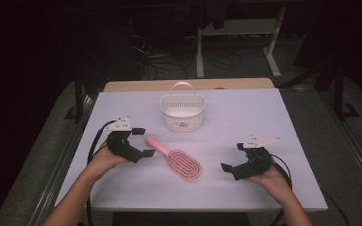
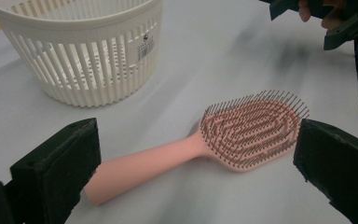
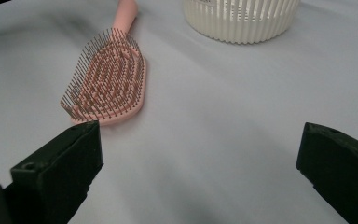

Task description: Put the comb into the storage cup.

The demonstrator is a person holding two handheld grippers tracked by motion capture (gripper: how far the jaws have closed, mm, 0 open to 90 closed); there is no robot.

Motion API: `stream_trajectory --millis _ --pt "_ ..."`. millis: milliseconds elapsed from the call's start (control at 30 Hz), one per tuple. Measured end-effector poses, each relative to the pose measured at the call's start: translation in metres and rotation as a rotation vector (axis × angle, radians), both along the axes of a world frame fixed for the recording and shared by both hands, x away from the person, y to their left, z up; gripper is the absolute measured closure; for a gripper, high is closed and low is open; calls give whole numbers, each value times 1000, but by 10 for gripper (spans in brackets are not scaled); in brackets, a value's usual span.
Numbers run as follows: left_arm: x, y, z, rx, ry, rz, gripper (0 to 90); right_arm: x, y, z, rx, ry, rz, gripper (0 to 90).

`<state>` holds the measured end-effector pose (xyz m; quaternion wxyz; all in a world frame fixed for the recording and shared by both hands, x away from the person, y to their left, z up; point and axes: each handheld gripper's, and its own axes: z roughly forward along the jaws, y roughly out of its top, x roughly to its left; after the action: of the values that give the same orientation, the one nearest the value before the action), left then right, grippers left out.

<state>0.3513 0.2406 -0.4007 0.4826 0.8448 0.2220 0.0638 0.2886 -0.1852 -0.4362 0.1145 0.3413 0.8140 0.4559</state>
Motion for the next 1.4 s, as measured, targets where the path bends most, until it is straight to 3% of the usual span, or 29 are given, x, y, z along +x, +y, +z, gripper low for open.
stream_trajectory --millis 600,1400 --pt "12 -5 5 9 -4 32 170 0 -1 0 5 1 -5 0" --pt "28 -14 1 81 3 95 541 0 -1 0 5 3 -4 0"
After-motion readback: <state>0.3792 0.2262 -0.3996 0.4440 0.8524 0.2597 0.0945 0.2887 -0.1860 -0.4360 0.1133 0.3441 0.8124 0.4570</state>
